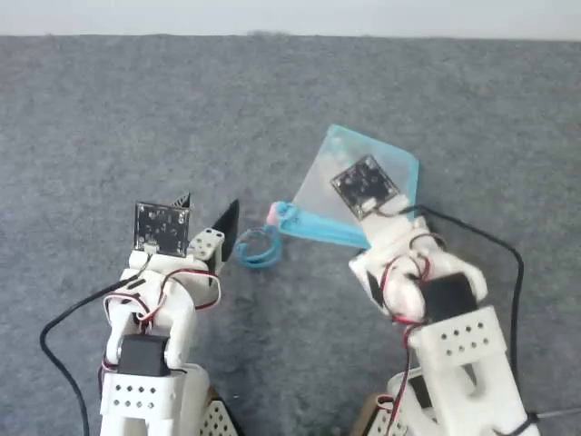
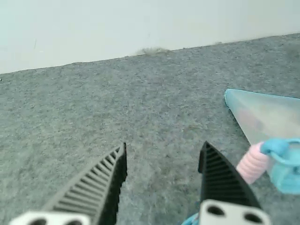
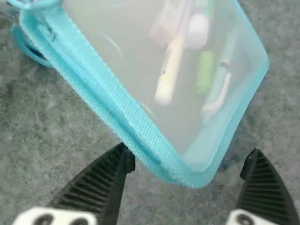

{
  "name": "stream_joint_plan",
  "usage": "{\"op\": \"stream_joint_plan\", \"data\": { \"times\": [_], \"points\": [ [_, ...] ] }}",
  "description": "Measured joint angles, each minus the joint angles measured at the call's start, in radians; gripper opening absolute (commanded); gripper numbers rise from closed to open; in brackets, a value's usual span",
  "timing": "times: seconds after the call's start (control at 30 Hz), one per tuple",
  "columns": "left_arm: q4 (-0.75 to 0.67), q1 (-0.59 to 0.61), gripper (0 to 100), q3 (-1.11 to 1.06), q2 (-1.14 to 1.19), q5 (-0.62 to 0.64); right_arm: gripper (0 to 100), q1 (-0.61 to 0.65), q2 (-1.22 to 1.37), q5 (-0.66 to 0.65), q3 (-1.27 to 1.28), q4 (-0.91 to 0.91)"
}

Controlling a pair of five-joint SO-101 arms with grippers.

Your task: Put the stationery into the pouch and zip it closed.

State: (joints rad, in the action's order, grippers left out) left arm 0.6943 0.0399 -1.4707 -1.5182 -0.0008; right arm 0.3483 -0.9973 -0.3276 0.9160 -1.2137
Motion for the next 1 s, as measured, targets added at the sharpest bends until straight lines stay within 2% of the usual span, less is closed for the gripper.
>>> {"op": "stream_joint_plan", "data": {
  "times": [0.13, 0.33, 0.73, 0.87, 1.0],
  "points": [
    [0.0, -0.003, 24, 0.0, 0.0, 0.003, 35.1, -0.012, -0.112, -0.014, 0.012, 0.0],
    [-0.005, -0.003, 24, 0.0, 0.0, 0.006, 35.1, -0.104, -0.333, -0.012, 0.017, -0.018],
    [-0.023, -0.003, 24, -0.029, -0.002, 0.006, 35.1, -0.12, -0.614, -0.012, 0.31, 0.069],
    [-0.13, -0.003, 24, -0.091, -0.002, 0.006, 35.1, -0.12, -0.684, -0.012, 0.42, 0.127],
    [-0.353, -0.002, 24, -0.207, -0.002, 0.006, 35.1, -0.146, -0.772, -0.012, 0.519, 0.19]
  ]
}}
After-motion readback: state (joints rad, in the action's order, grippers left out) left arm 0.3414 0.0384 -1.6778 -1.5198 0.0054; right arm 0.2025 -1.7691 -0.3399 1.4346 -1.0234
